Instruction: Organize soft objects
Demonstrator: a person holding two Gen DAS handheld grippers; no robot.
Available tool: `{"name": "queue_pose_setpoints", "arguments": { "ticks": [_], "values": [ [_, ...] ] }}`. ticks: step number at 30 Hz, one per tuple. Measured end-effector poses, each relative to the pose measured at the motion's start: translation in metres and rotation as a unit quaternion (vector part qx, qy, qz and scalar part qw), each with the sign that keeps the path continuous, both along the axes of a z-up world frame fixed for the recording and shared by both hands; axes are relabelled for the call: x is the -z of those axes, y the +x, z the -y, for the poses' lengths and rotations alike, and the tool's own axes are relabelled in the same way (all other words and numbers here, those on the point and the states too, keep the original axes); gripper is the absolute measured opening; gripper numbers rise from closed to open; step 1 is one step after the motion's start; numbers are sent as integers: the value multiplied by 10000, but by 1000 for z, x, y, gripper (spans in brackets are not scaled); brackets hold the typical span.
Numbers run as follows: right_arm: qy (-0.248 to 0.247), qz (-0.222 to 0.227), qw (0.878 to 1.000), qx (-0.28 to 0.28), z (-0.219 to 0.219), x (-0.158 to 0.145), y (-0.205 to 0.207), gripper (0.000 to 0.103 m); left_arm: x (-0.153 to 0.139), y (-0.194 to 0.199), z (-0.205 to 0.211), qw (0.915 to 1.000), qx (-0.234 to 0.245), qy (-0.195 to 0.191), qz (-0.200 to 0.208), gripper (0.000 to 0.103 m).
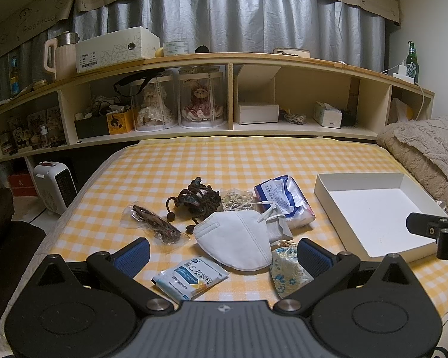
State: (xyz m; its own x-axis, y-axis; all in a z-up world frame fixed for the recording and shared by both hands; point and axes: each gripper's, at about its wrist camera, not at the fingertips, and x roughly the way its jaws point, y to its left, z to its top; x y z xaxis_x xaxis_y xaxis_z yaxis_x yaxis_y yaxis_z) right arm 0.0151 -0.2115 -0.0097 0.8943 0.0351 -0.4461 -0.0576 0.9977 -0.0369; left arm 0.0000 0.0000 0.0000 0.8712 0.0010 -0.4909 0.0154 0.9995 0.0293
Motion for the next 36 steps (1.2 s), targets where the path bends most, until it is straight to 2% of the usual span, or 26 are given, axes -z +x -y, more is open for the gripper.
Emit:
{"name": "queue_pose_setpoints", "arguments": {
  "ticks": [19,27,31,36],
  "values": [
    [16,-12,10000,3,0,-1,1,103,4,0,2,10000,26,-14,56,103],
    [297,12,9995,-74,5,-3,-1,103,-3,-8,8,9995,150,124,261,103],
    [424,31,9989,-195,5,-5,2,103,-8,-7,2,9994,198,-56,262,103],
    [172,273,9990,-313,-3,-14,10,103,-22,4,0,9990,113,-77,417,103]
  ]
}}
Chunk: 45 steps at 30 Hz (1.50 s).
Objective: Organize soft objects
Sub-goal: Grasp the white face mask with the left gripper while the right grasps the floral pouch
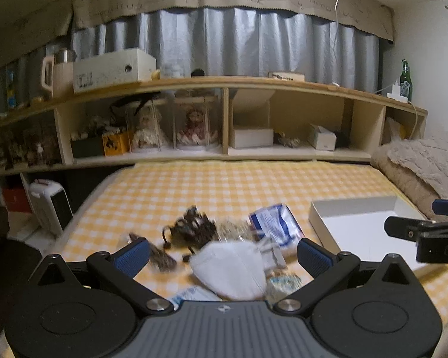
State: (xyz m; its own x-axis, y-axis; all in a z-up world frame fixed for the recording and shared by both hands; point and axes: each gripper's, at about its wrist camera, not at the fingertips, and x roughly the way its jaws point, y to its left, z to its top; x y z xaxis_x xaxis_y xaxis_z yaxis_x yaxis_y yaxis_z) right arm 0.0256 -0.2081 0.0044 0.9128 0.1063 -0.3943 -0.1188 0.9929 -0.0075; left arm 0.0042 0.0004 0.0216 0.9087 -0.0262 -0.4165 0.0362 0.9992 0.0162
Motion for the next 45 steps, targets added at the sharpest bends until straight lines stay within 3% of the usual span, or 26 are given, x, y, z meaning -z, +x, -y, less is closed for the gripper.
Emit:
{"name": "queue_pose_setpoints", "arguments": {
  "ticks": [5,12,16,21,26,28,34,38,41,43,45],
  "values": [
    [-173,75,9996,-213,-6,-9,26,103,-12,21,-2,9994,-43,152,310,103],
    [-70,332,9975,-621,-8,-9,59,103,-17,71,-11,9994,126,312,-50,103],
    [-164,234,9963,-808,-10,-3,82,103,-15,102,-13,9988,191,352,-298,103],
    [-173,-308,9959,-835,-15,17,118,103,8,141,-16,9943,445,8,-967,103],
    [81,-1083,9875,-1142,-17,50,132,102,52,174,-17,9777,699,-327,-1954,103],
    [130,-1381,9823,-1257,-20,61,133,95,67,183,-20,9703,758,-429,-2259,101],
    [276,-2158,9627,-1606,-35,86,137,78,100,202,-26,9590,703,-632,-2671,94],
    [353,-2422,9550,-1676,-43,93,140,74,123,211,-13,9529,802,-370,-2901,92],
    [273,-2575,9522,-1622,-49,102,140,66,132,214,-9,9511,739,-248,-2989,79],
    [234,-2661,9504,-1594,-51,107,142,58,134,218,-12,9498,642,-350,-3042,75],
    [295,-2720,9484,-1602,-51,110,143,57,134,218,-16,9504,609,-448,-3019,60]
  ]
}}
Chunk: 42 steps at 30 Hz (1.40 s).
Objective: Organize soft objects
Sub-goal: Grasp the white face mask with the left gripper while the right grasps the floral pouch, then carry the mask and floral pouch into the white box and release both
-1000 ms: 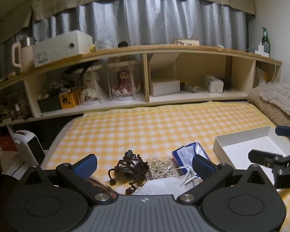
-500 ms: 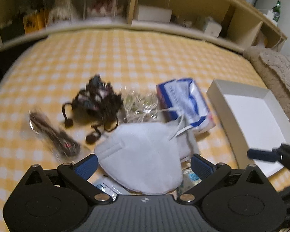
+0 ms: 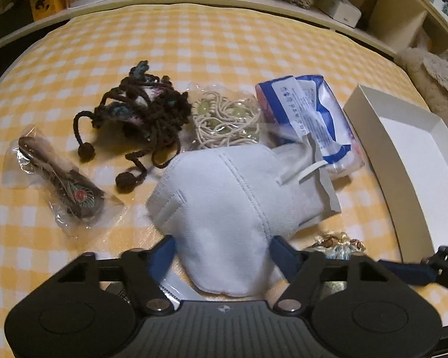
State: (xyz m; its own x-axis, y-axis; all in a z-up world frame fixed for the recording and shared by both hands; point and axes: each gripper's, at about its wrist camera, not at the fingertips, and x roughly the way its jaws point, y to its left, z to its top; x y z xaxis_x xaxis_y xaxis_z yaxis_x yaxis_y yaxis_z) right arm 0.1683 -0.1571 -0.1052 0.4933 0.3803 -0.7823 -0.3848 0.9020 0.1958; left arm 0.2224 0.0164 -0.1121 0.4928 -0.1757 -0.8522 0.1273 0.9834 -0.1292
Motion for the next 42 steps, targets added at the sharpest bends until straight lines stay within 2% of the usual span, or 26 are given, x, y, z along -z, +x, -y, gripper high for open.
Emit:
{"name": "queue_pose_setpoints", "arguments": {
  "ticks": [2,6,9,11,13,20,30,38,42],
  "values": [
    [52,-47,10000,-8,1,0,0,53,-2,-1,-1,10000,-21,-26,-31,49],
    [106,-227,9996,-113,0,5,0,38,-8,-4,-2,10000,-26,-73,-24,23],
    [67,-246,9995,-190,-2,5,-3,29,-14,-10,-3,9998,-94,-144,34,9],
    [124,-192,9995,-195,-1,2,-5,24,-20,-14,-7,9995,-170,-246,92,6],
    [268,-100,9995,-147,3,-4,-6,20,-28,-21,-11,9991,-228,-316,190,6],
    [572,299,9977,197,22,-24,-10,19,-61,-41,-16,9950,-346,-361,861,6],
    [931,802,9905,623,46,-47,-19,18,-108,-70,-17,9783,-373,-848,1853,5],
    [1131,1217,9833,744,55,-65,-31,18,-137,-90,-4,9674,-178,-1056,2294,5],
    [1283,1482,9764,908,69,-78,-38,18,-143,-88,6,9656,-43,-1104,2353,6]
  ]
}}
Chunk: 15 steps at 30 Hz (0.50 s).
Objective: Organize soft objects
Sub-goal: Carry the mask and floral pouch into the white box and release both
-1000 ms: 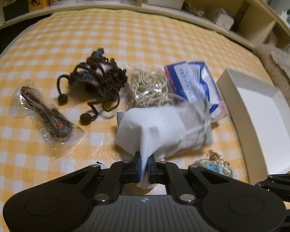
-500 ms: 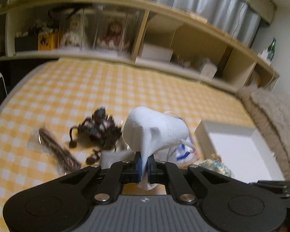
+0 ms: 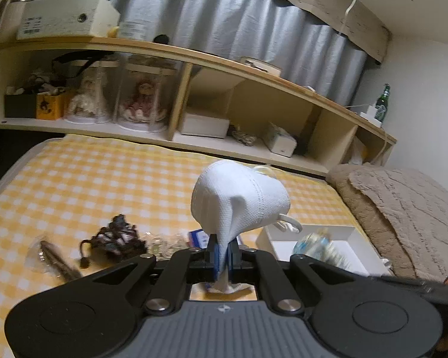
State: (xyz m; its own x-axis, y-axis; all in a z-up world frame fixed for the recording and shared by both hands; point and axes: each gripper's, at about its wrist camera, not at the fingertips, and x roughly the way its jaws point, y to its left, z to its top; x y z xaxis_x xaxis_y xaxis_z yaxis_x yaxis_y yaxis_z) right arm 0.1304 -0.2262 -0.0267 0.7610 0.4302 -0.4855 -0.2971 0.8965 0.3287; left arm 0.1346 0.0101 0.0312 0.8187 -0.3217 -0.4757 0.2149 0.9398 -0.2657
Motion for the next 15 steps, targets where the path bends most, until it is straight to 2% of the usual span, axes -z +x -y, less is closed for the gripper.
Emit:
{"name": "queue_pose_setpoints", "arguments": {
  "ticks": [7,15],
  "values": [
    [-49,491,9978,447,46,-34,-13,18,-4,10,42,9983,580,-30,-75,6],
    [-328,359,9928,1093,122,-40,-19,18,23,23,121,9888,1384,154,-538,6]
  ]
}}
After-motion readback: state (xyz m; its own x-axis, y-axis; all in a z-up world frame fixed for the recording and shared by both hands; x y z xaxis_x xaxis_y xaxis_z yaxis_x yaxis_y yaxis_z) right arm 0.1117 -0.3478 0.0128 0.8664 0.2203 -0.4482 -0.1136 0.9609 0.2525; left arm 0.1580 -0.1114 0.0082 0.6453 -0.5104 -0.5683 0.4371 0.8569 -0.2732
